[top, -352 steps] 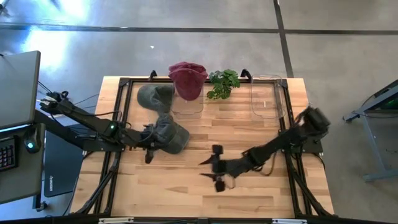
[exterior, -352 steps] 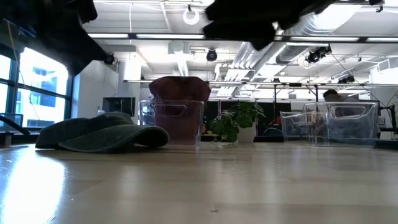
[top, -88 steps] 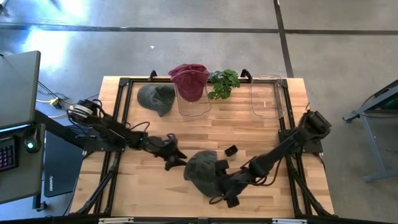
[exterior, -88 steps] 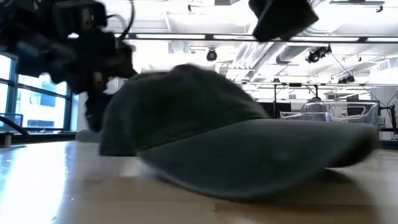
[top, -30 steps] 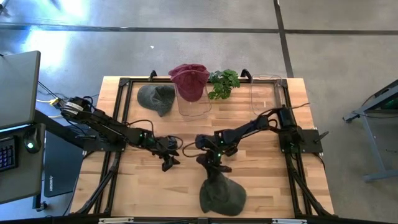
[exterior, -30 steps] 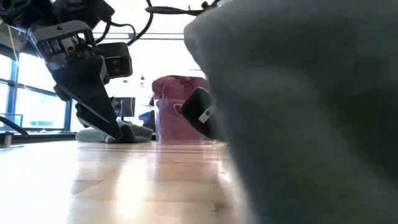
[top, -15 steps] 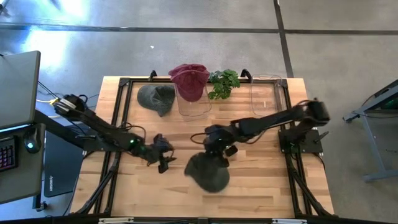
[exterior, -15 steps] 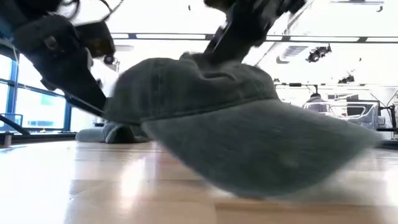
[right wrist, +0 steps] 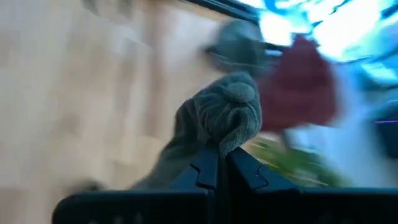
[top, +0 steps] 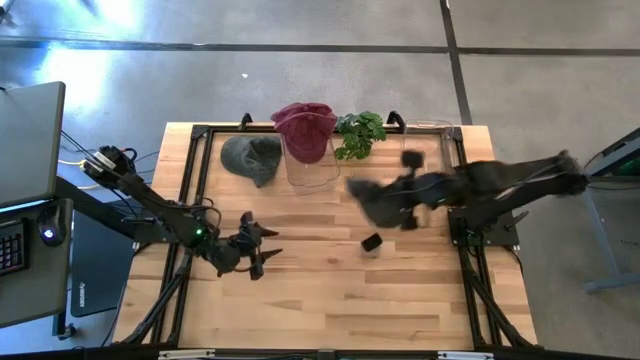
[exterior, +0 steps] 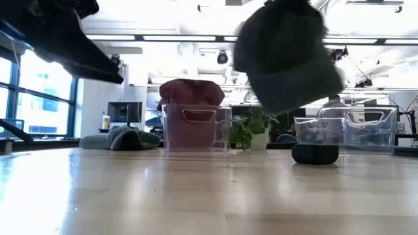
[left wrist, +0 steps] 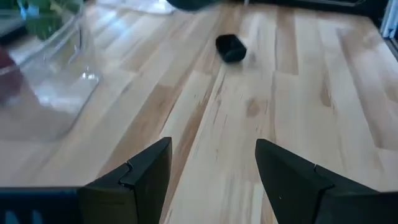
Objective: Pick & Place hat
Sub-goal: Put the bottom black cap into the right transparent bin
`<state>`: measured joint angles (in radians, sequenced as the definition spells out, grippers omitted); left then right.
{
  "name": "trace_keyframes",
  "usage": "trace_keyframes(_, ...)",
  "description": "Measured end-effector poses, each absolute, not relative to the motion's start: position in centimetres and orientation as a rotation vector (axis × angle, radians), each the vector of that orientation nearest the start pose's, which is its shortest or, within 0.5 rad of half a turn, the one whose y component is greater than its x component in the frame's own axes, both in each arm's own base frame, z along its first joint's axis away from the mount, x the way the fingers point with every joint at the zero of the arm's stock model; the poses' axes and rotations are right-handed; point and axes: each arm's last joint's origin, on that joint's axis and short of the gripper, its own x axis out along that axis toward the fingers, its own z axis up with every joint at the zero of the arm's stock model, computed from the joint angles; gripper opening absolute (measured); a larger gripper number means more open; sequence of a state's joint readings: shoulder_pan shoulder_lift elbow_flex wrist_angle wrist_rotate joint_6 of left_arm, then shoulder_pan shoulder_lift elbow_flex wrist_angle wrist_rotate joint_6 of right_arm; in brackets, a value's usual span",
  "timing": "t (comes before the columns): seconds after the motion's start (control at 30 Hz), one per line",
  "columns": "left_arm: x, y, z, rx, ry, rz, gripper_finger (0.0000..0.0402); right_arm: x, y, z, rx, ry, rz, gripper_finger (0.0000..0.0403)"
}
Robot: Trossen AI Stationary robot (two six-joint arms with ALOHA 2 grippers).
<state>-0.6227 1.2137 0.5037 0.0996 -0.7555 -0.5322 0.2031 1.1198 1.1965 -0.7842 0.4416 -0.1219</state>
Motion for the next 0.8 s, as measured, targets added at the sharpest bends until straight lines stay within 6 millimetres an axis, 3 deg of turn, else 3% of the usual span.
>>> trace_keyframes(0.13, 19.8, -11.7, 19.1, -0.064, 0.371, 0.232, 0.0227, 18.1, 1.6, 37.6, -0.599, 0.687, -0.303, 0.0005)
trace_keyframes(0.3, 20.1, -11.8, 19.9, 0.003, 0.31, 0.22, 0.0227, 15.7, -1.0, 38.4, -0.805, 0.775, -0.405, 0.0008)
trace_keyframes(0.53, 20.1, -11.8, 19.9, 0.035, 0.309, 0.22, 0.0227, 13.7, -5.4, 38.0, -0.817, 0.994, -0.509, 0.0004)
trace_keyframes(0.8, 19.8, -11.4, 19.4, 0.101, 0.34, 0.3, 0.0227, 14.9, -11.1, 36.3, -0.705, 1.124, -0.442, 0.0002)
